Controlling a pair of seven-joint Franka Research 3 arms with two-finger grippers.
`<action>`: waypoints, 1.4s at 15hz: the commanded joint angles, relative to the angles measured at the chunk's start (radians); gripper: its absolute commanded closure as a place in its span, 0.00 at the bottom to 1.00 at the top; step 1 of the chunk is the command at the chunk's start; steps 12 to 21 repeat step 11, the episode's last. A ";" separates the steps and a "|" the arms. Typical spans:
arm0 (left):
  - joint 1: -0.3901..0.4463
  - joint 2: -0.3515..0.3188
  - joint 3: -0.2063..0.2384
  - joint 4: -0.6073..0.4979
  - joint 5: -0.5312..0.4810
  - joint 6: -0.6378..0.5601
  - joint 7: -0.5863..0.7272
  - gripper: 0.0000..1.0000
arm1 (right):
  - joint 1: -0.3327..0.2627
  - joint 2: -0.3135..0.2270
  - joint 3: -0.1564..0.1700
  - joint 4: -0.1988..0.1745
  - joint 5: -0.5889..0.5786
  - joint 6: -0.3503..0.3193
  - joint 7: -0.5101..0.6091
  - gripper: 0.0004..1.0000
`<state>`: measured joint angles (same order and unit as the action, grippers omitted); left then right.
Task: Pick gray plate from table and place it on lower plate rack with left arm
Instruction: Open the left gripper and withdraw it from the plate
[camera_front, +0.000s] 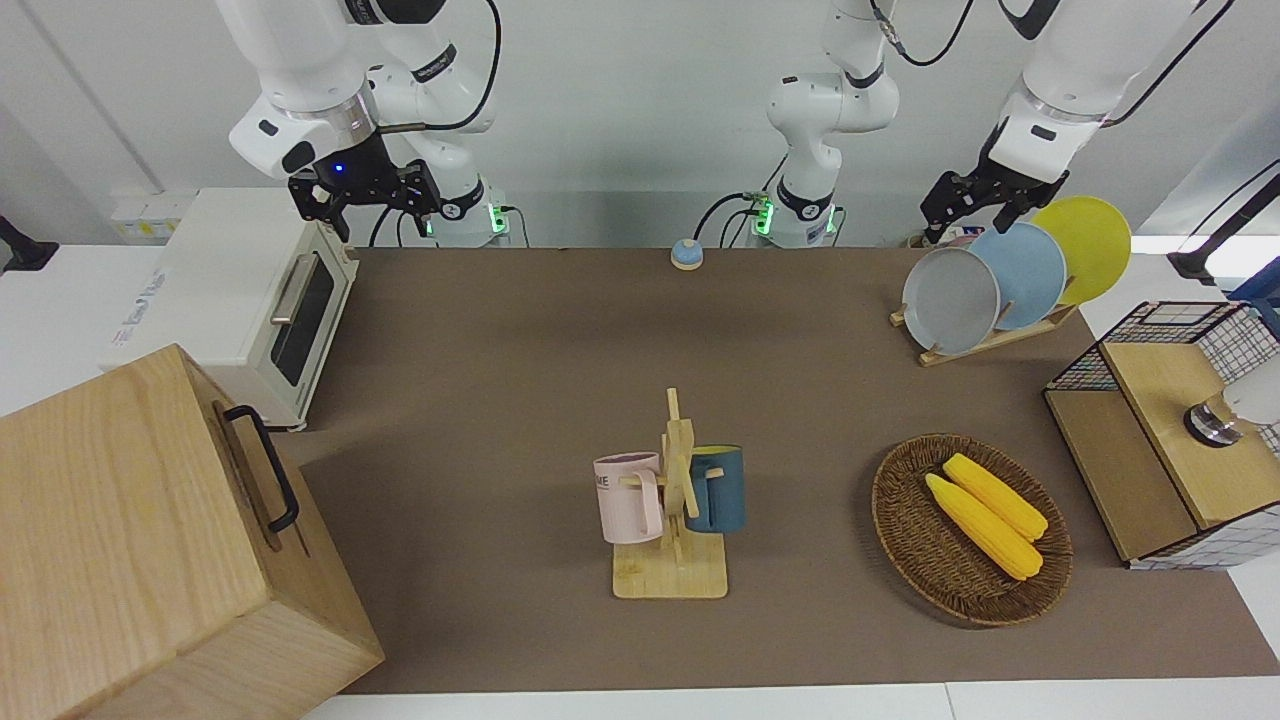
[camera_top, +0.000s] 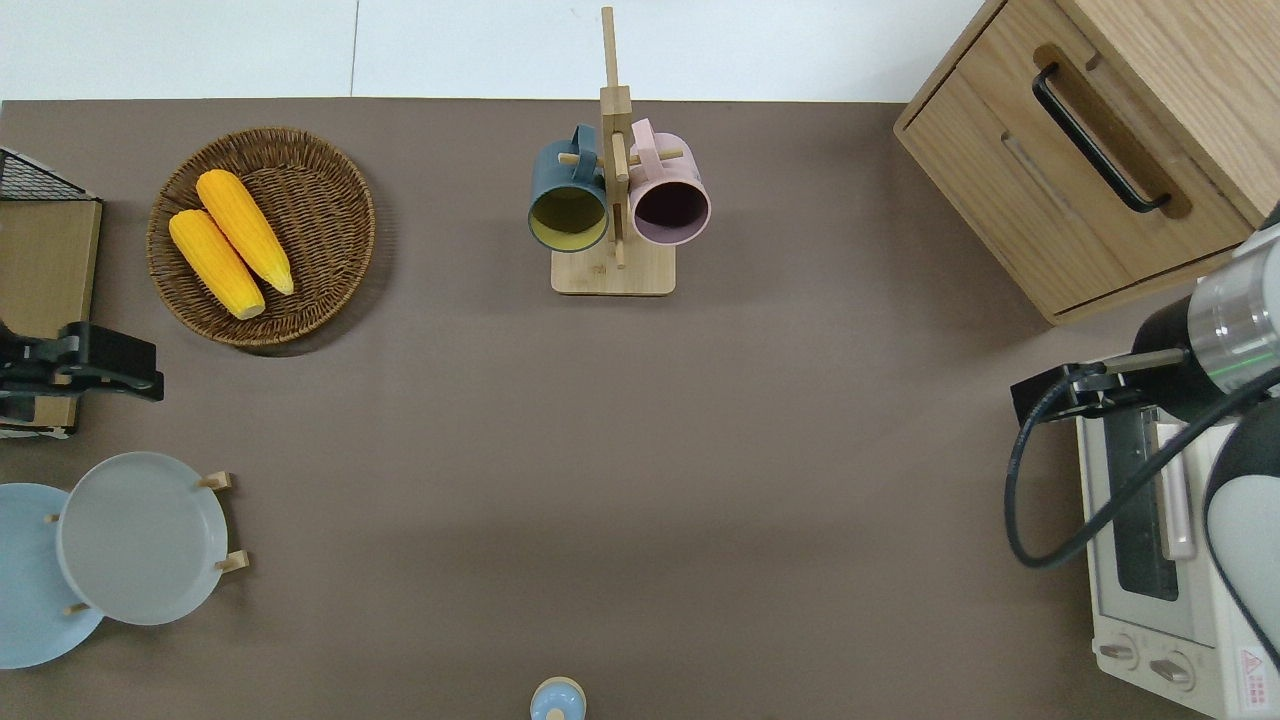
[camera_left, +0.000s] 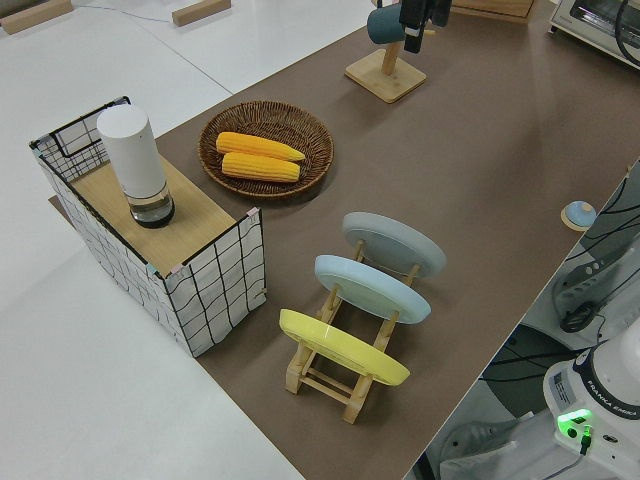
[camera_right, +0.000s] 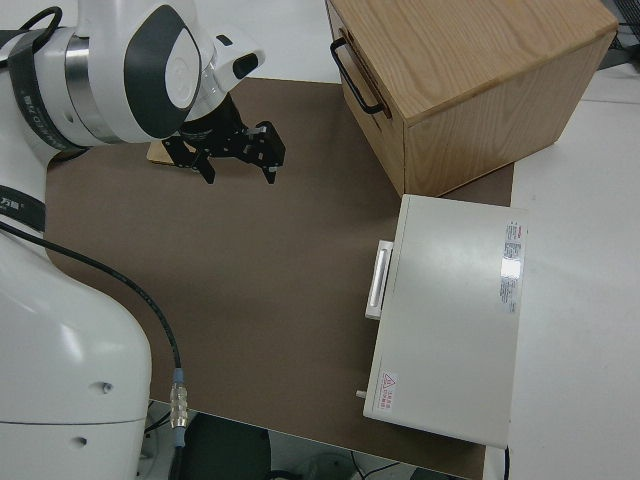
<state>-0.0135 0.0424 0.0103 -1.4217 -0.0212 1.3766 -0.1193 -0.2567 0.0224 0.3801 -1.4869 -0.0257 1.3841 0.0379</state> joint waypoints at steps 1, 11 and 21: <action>0.017 0.007 0.025 0.004 -0.063 0.051 0.049 0.00 | -0.026 -0.002 0.023 0.010 -0.007 -0.014 0.013 0.02; 0.004 0.008 0.028 0.000 0.007 0.053 0.043 0.00 | -0.026 -0.002 0.023 0.010 -0.007 -0.014 0.013 0.02; 0.004 0.008 0.028 0.000 0.007 0.053 0.043 0.00 | -0.026 -0.002 0.023 0.010 -0.007 -0.014 0.013 0.02</action>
